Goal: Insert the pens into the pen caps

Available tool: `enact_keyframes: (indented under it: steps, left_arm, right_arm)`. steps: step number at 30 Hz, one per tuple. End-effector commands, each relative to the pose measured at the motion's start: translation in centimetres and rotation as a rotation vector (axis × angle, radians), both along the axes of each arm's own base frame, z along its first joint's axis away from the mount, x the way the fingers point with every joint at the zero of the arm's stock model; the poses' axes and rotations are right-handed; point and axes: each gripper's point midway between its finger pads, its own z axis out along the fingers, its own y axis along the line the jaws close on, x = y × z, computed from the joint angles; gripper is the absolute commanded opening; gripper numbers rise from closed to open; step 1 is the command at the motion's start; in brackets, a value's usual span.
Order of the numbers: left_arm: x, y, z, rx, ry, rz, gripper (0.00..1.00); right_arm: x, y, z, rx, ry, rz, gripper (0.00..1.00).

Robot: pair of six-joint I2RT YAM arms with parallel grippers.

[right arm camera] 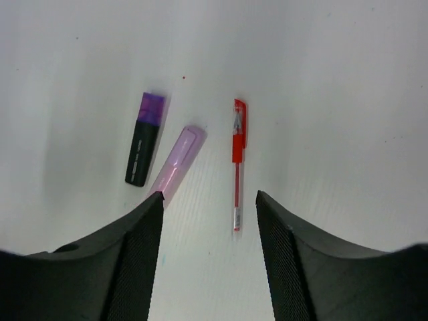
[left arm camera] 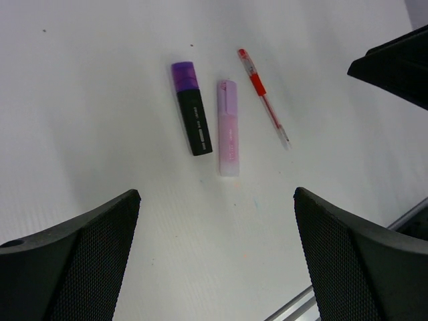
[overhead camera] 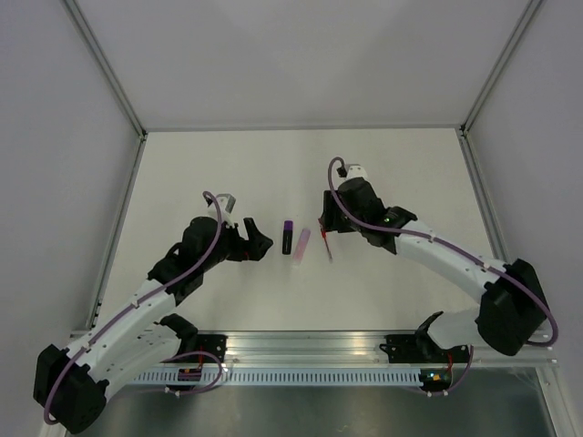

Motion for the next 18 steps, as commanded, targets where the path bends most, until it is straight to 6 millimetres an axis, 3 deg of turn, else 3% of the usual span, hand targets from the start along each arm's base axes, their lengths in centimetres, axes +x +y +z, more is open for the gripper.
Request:
enact_keyframes:
  steps: [1, 2, 3, 4, 5, 6, 7, 9, 13, 18]
  left_arm:
    - [-0.6, -1.9, 3.0, -0.078, -0.111, -0.134, 1.0]
    - [-0.7, -2.1, 3.4, -0.091, -0.129, -0.146, 1.0]
    - [-0.9, -2.2, 3.8, -0.102, -0.146, -0.157, 1.0]
    - [-1.4, -2.3, 4.3, -0.121, -0.165, -0.179, 1.0]
    - [-1.6, -2.4, 4.7, -0.135, -0.181, -0.185, 1.0]
    - [-1.8, -2.5, 5.4, -0.153, -0.204, -0.193, 1.0]
    - [-2.1, -2.5, 5.4, -0.163, -0.211, -0.199, 1.0]
    - [-2.6, -2.4, 6.8, -0.192, -0.263, -0.21, 1.0]
    - [-3.7, -2.0, 8.1, -0.227, -0.324, -0.228, 1.0]
    - [-4.1, -1.1, 9.3, -0.243, -0.386, -0.2, 1.0]
  right_arm:
    - [-2.7, -1.3, 1.2, 0.053, -0.057, 0.06, 0.66]
    - [-3.2, -1.2, 1.6, 0.087, -0.074, 0.073, 0.83]
    - [-3.5, -1.2, 3.8, 0.149, -0.145, 0.075, 0.91]
    - [-4.2, -1.7, 3.0, 0.158, -0.143, 0.071, 0.94]
    - [-4.2, -1.7, 3.9, 0.197, -0.182, 0.064, 0.98]
    - [-4.6, -2.1, 5.3, 0.235, -0.227, 0.056, 0.98]
    - [-4.9, -2.6, 4.9, 0.24, -0.235, 0.044, 0.98]
    - [-5.0, -3.4, 6.9, 0.291, -0.316, 0.01, 0.98]
    - [-5.4, -4.9, 8.6, 0.315, -0.368, -0.046, 0.98]
    - [-5.9, -5.5, 9.1, 0.321, -0.385, -0.053, 0.98]
